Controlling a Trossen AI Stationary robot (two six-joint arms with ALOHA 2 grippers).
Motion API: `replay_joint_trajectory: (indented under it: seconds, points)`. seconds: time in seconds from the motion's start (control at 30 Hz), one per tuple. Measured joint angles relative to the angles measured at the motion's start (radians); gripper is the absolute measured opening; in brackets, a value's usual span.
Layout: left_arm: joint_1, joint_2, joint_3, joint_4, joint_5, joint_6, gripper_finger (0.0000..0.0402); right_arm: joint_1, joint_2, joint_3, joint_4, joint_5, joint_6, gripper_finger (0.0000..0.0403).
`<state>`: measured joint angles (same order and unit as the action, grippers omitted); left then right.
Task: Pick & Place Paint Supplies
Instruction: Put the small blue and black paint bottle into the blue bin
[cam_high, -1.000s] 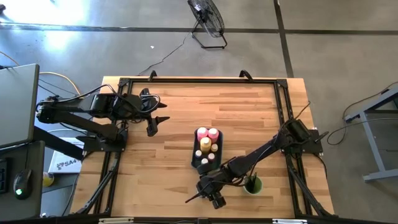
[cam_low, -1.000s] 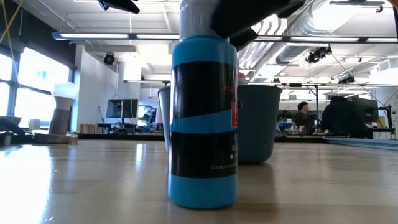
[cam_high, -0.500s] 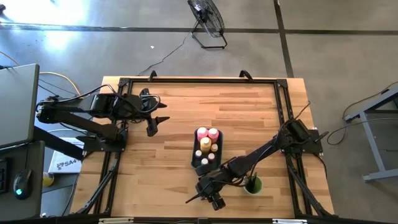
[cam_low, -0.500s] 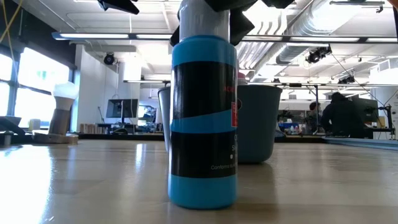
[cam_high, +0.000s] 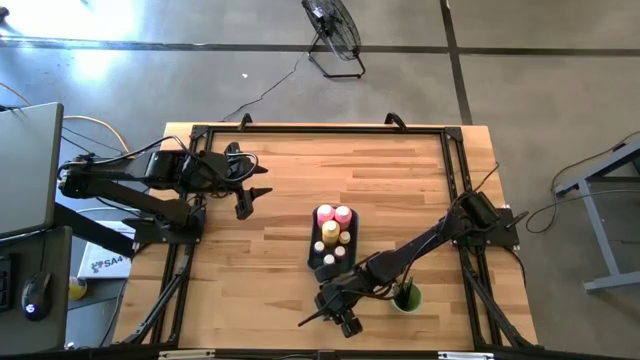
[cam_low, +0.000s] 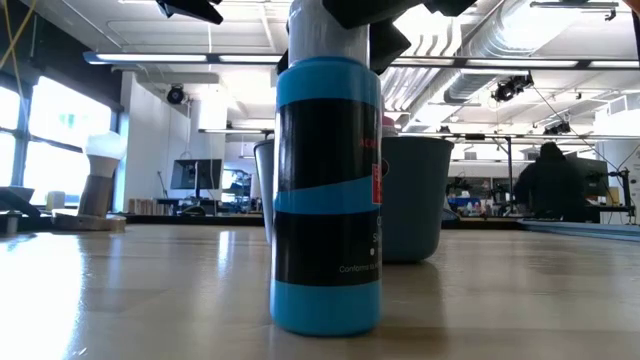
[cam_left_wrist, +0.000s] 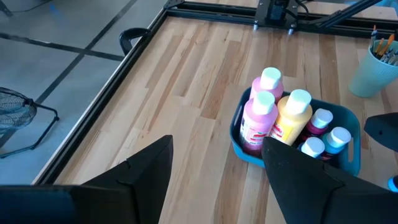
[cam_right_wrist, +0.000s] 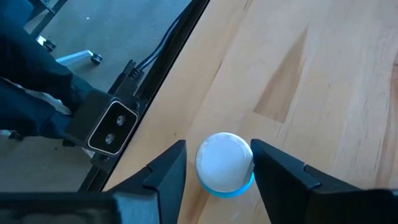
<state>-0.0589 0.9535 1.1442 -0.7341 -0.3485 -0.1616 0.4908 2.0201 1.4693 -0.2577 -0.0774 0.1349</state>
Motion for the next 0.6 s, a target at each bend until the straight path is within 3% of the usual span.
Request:
replay_joint_trajectory:
  seconds: [0.33,0.6]
  points:
    - [0.0,0.0,0.0,-0.002,0.0,0.0,0.0242,0.0,0.0,0.0,0.0,0.001,0.0,0.0128]
    - [0.0,0.0,0.0,-0.002,0.0,0.0,0.0242,0.0,0.0,0.0,0.0,-0.003,0.0,0.0133]
